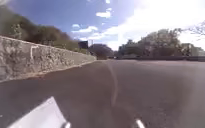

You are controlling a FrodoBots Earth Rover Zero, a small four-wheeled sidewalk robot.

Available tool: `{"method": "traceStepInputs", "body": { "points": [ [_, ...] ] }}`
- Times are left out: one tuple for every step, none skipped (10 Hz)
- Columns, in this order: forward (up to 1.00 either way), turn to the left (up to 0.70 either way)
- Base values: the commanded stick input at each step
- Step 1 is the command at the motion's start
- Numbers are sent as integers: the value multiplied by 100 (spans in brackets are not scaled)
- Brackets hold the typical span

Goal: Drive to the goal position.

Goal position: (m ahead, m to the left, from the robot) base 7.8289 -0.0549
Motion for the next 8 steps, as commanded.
{"method": "traceStepInputs", "body": {
  "points": [
    [70,0],
    [70,0],
    [70,0],
    [70,0],
    [70,0],
    [70,0],
    [70,0],
    [70,0]
  ]
}}
